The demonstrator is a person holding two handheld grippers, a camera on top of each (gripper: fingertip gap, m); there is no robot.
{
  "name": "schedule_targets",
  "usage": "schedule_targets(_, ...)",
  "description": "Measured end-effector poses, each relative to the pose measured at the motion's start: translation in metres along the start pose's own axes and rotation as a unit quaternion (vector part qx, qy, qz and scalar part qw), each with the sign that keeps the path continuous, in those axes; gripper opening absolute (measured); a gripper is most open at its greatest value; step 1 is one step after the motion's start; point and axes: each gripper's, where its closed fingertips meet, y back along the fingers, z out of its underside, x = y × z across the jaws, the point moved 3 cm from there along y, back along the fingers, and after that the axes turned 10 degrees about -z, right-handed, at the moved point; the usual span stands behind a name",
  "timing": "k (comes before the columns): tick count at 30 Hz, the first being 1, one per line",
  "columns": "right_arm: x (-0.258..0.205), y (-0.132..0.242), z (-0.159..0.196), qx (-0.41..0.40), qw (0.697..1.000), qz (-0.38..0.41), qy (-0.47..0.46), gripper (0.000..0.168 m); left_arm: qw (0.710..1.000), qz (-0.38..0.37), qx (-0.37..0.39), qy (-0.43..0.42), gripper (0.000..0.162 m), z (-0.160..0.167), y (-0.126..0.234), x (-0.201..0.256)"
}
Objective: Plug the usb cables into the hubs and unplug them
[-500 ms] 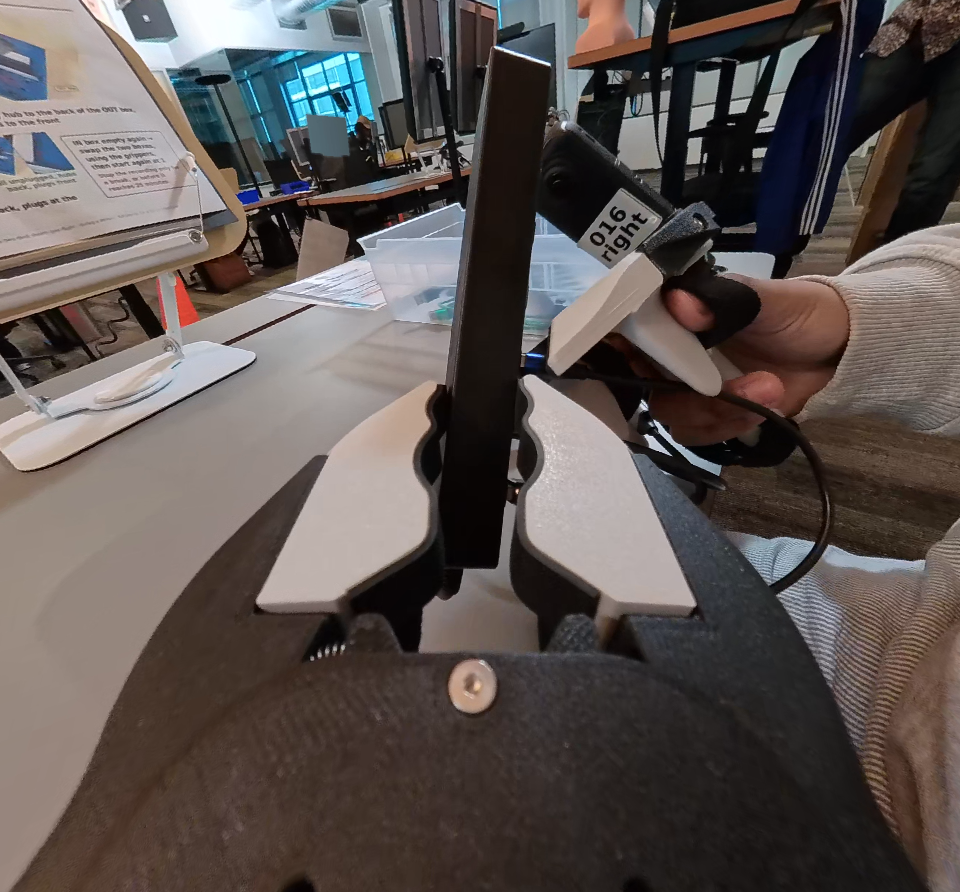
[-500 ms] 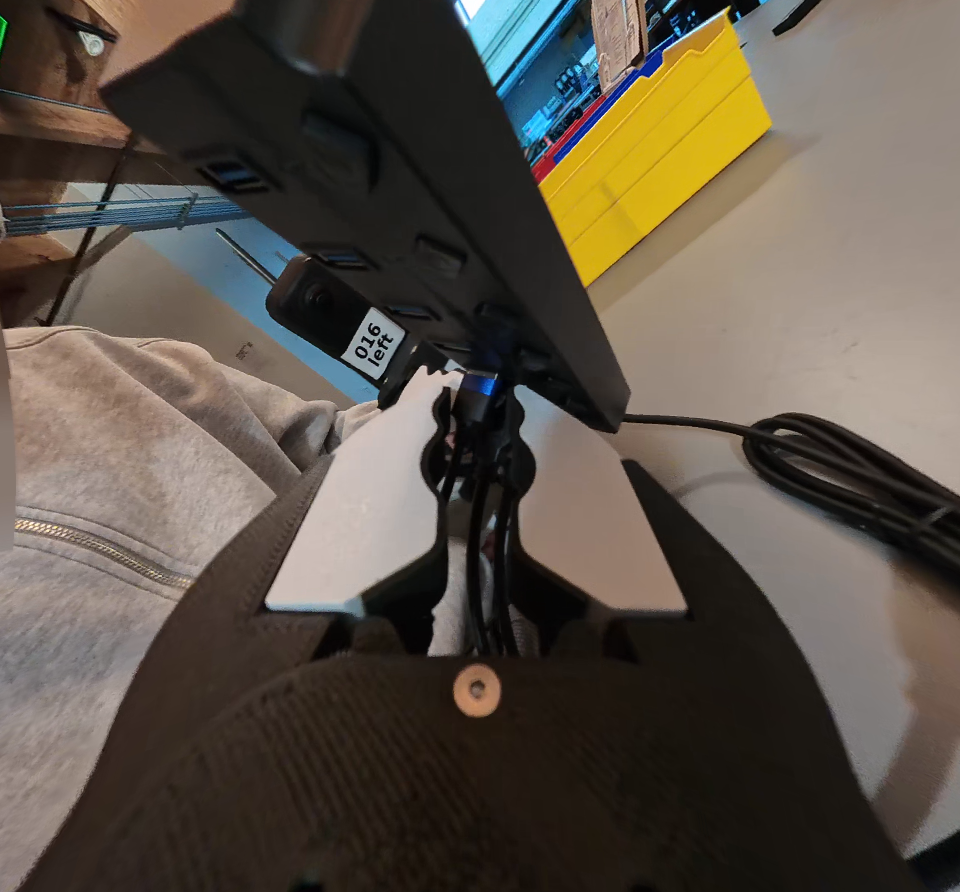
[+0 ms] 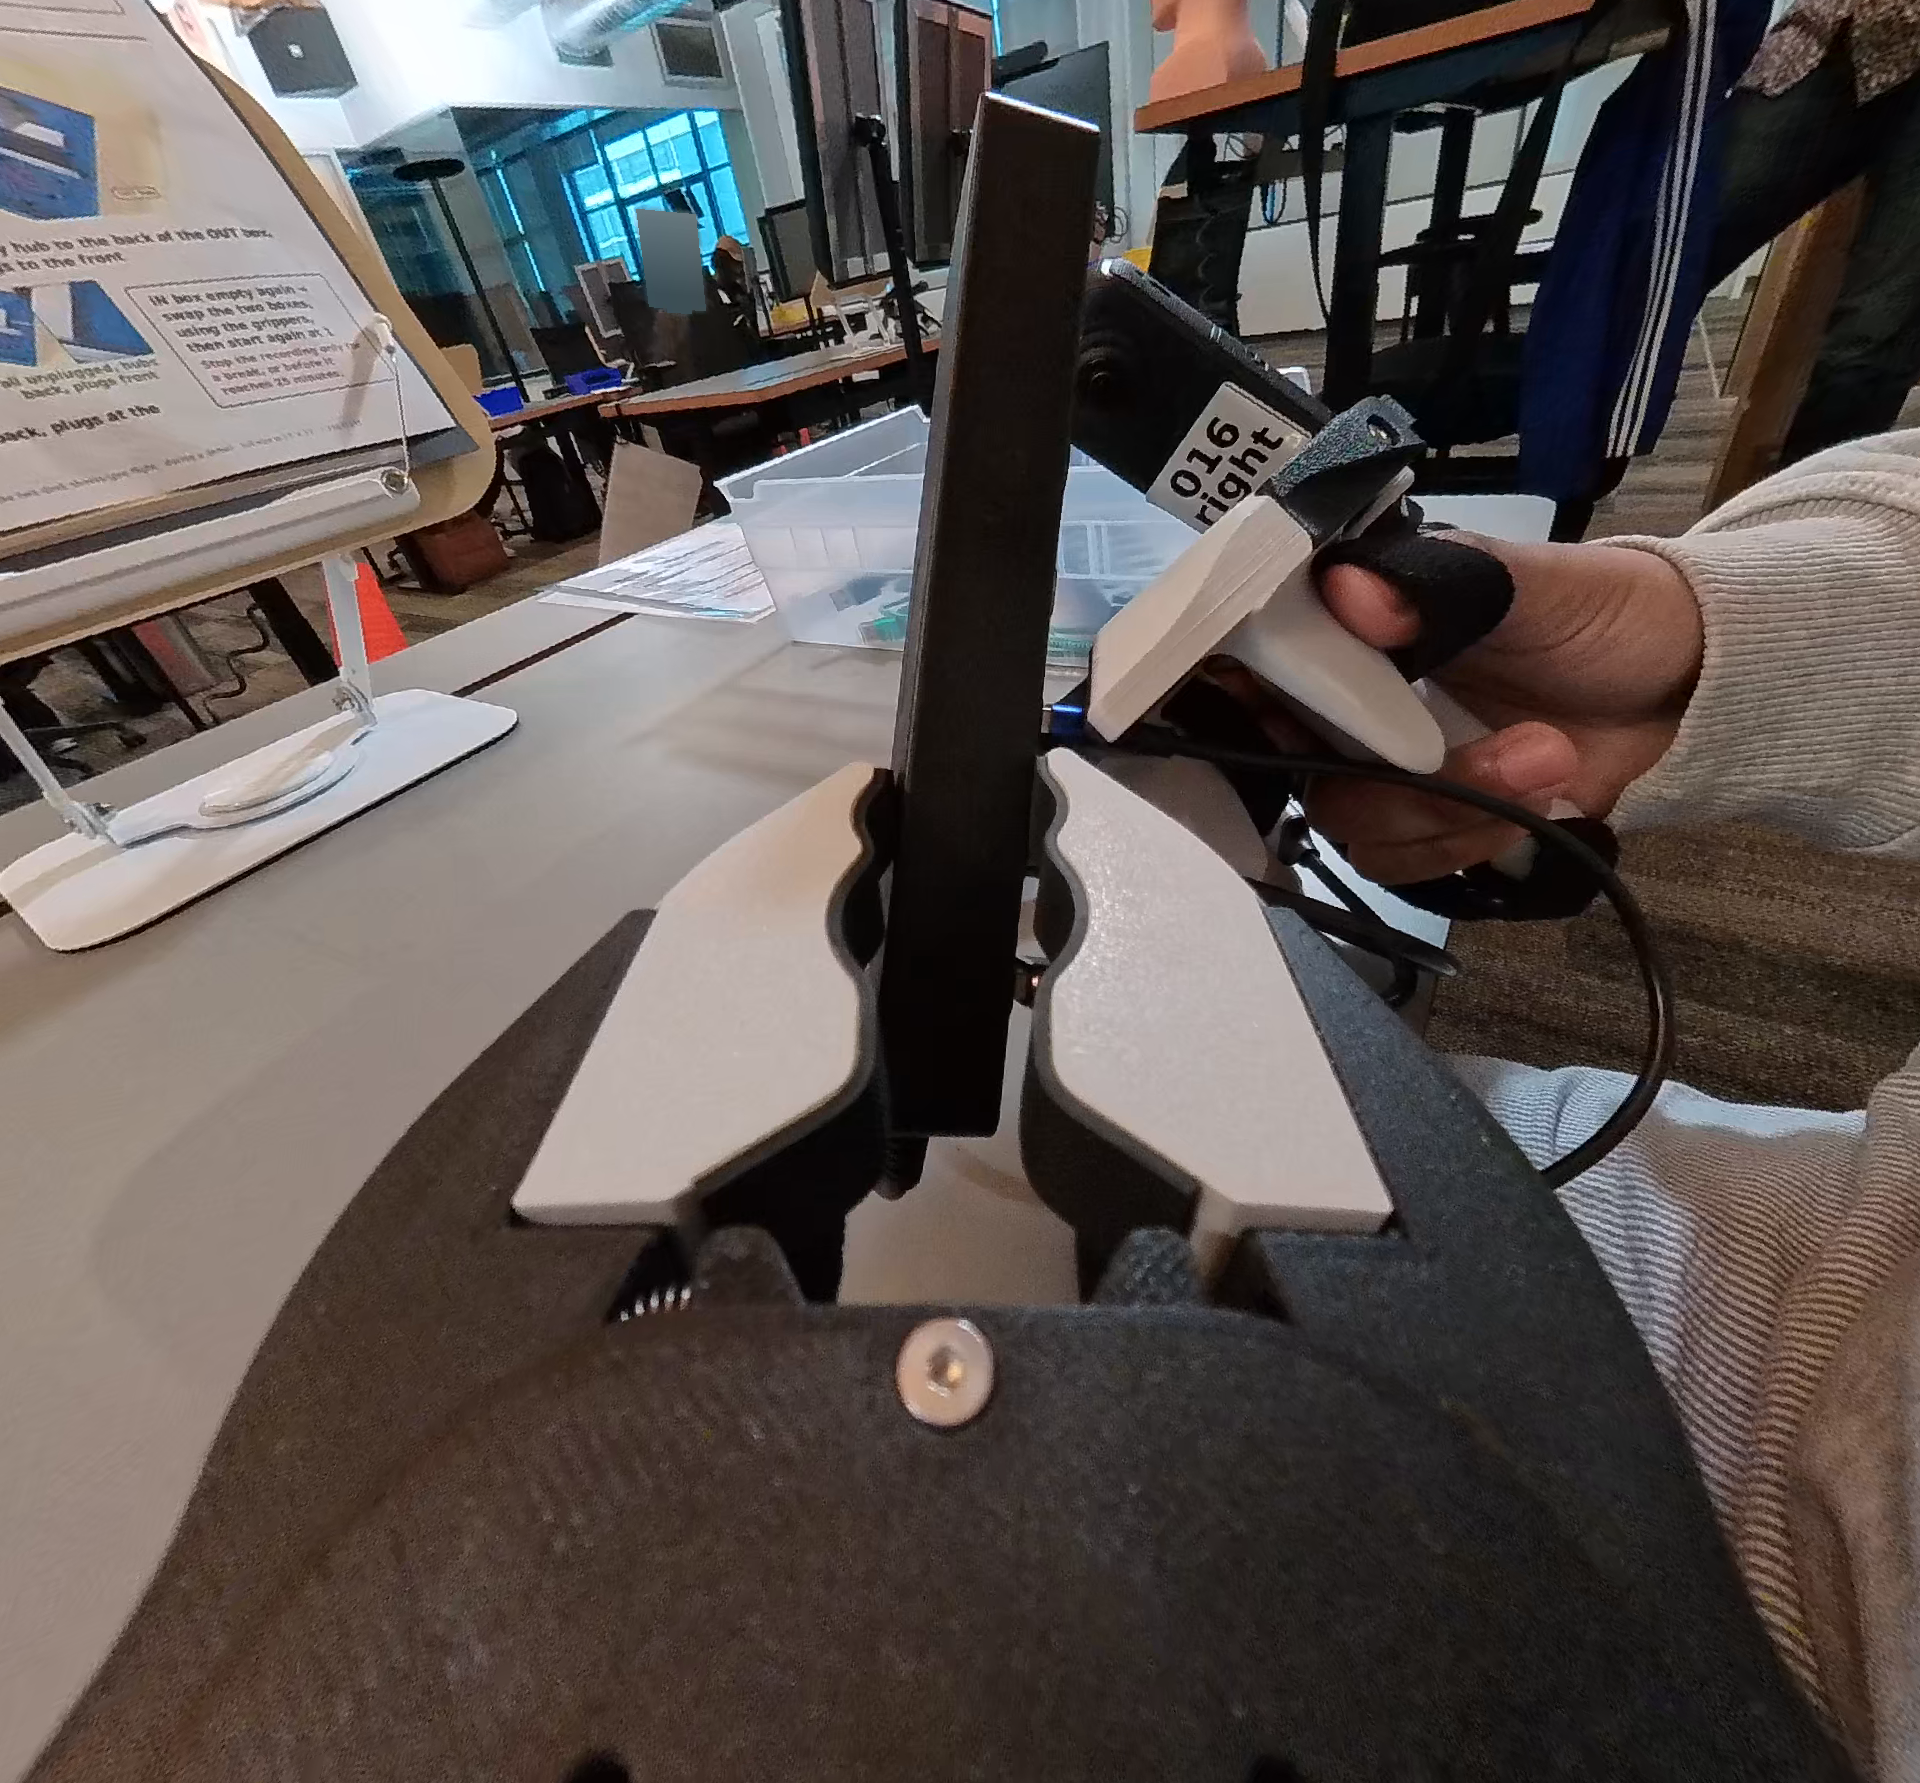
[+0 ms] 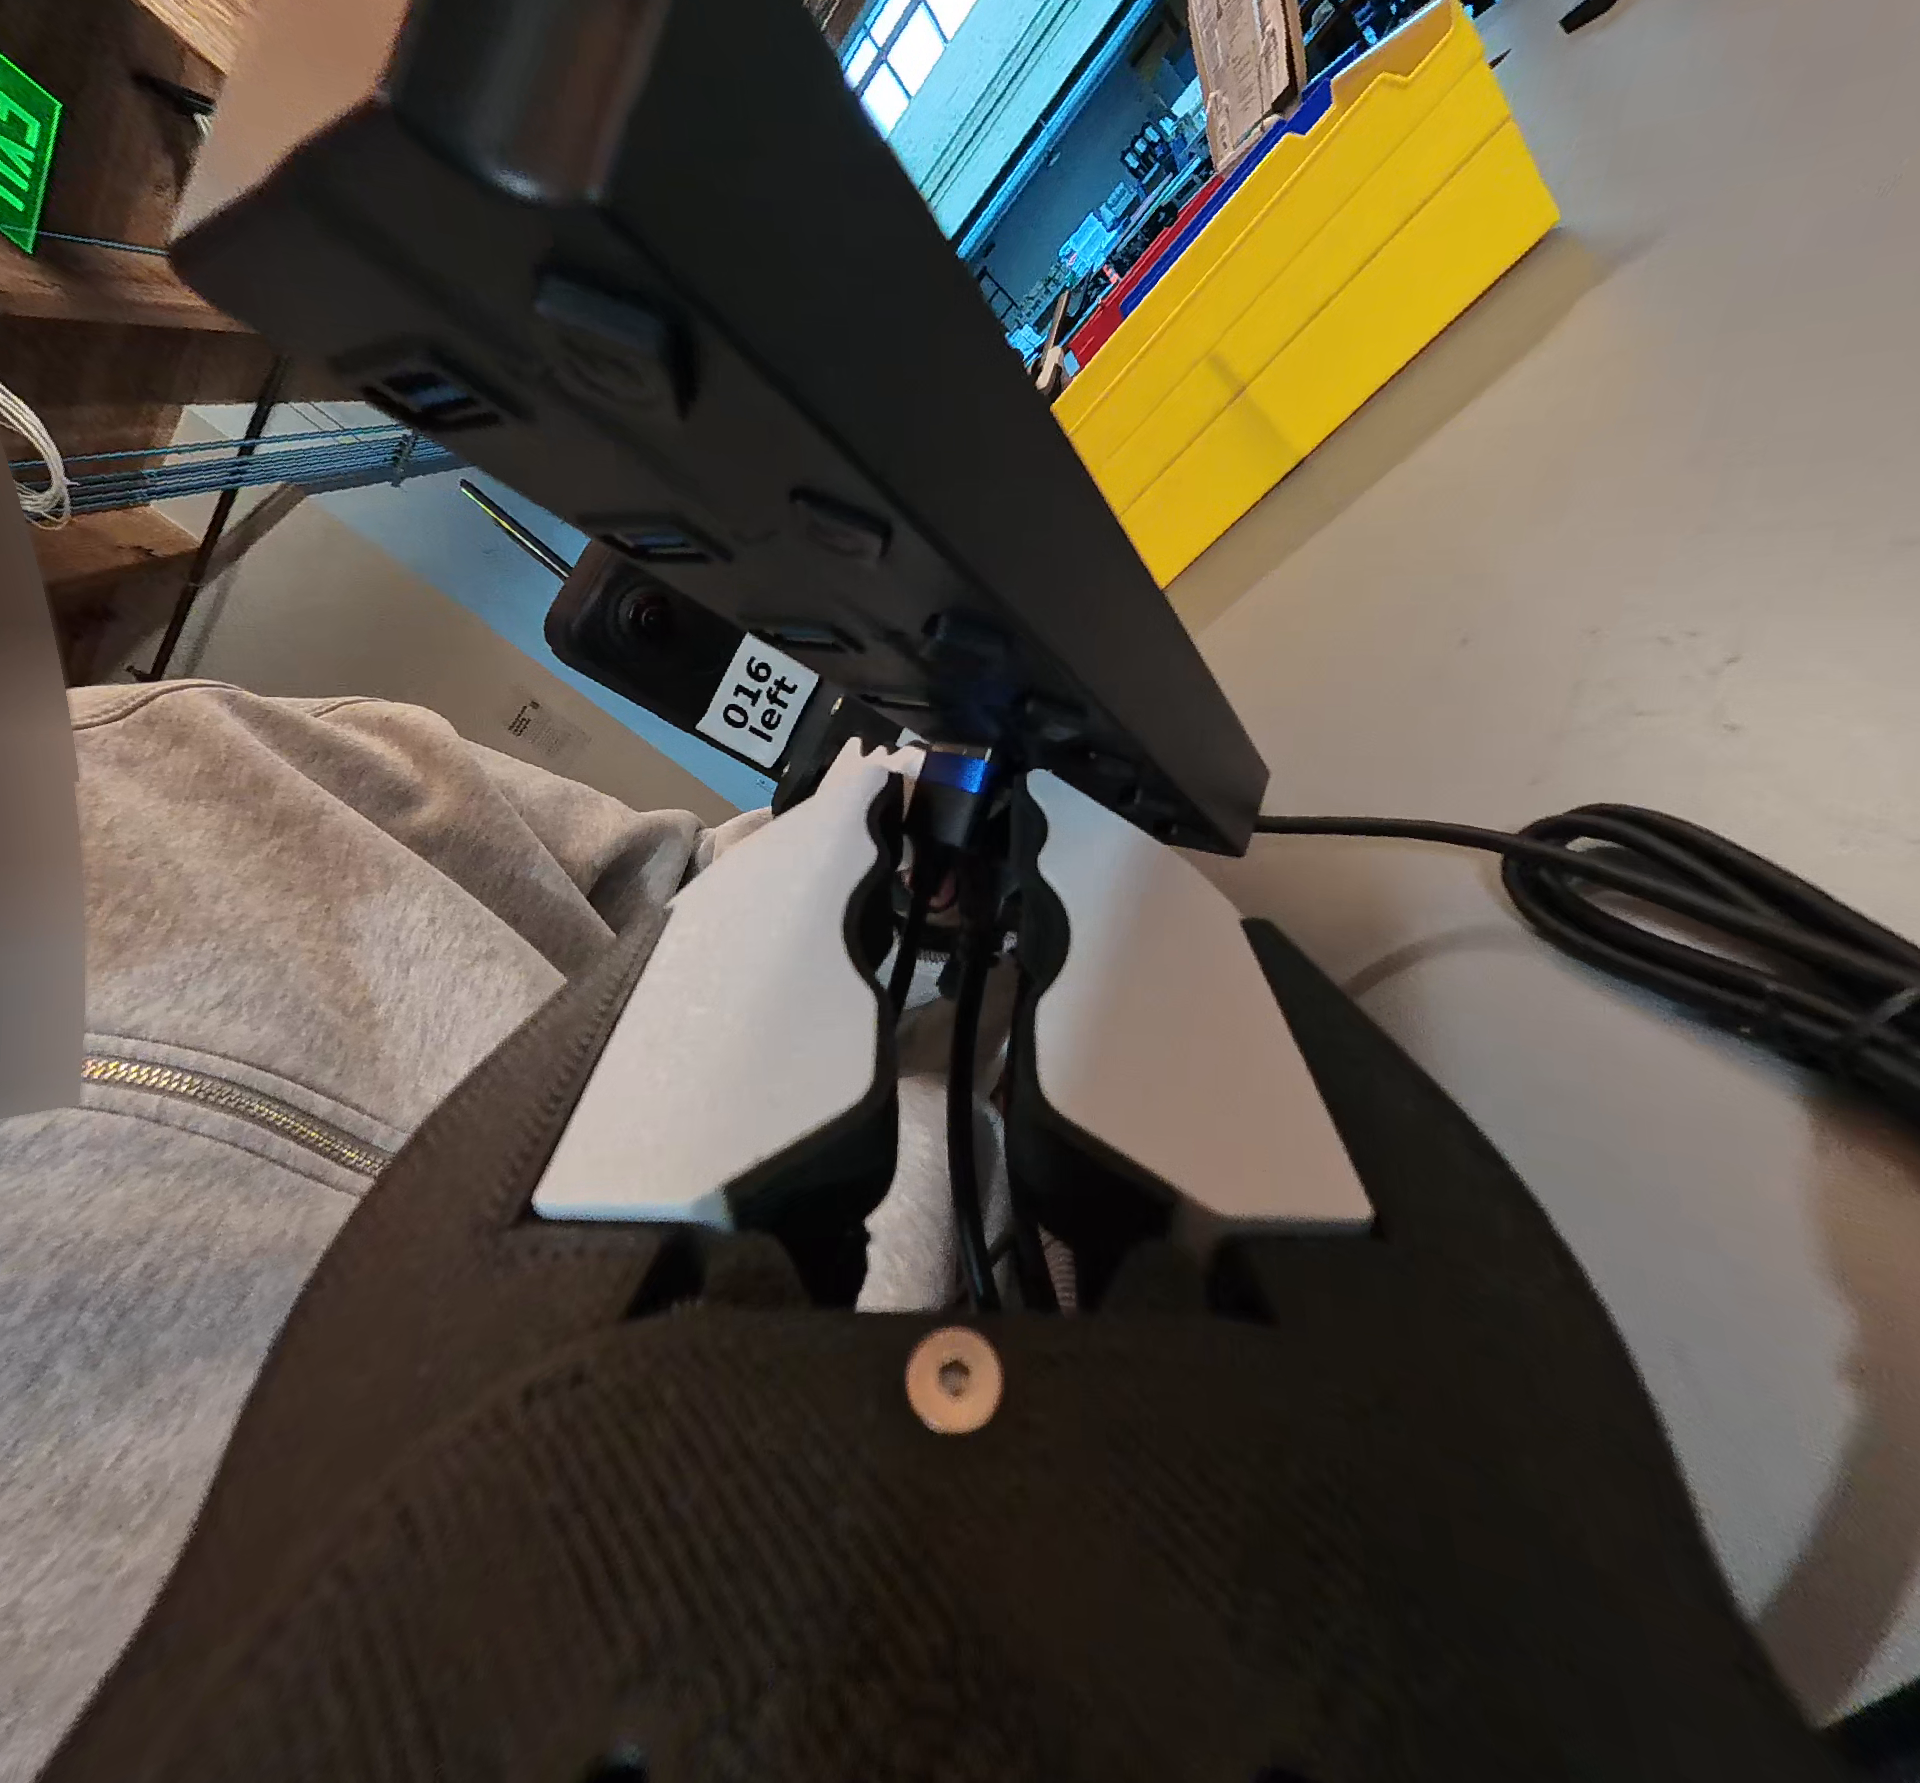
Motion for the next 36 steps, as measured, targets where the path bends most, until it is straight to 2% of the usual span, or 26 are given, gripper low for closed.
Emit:
schedule_targets(14,0.0,0.001,0.001,-0.008,1.0,0.004,0.002,0.019,1.0,0.0,-0.002,-0.007,0.027,0.0,-0.001,0.001)
schedule_targets(19,0.001,0.007,-0.006,0.0,0.998,0.038,0.049,0.022,1.0,-0.014,-0.008,-0.002,0.026,0.001,-0.001,-0.006)
schedule_targets(24,0.001,0.005,-0.003,-0.03,0.991,0.077,0.103,0.023,1.0,-0.025,-0.011,0.009,0.026,0.001,-0.002,-0.011)
schedule_targets(29,0.002,0.002,0.002,-0.063,0.98,0.116,0.15,0.014,1.0,-0.028,-0.012,0.001,0.027,0.002,-0.002,-0.01)
schedule_targets(36,0.005,0.003,0.004,-0.085,0.969,0.152,0.172,0.014,0.999,-0.039,-0.029,-0.022,0.027,0.005,-0.003,-0.009)
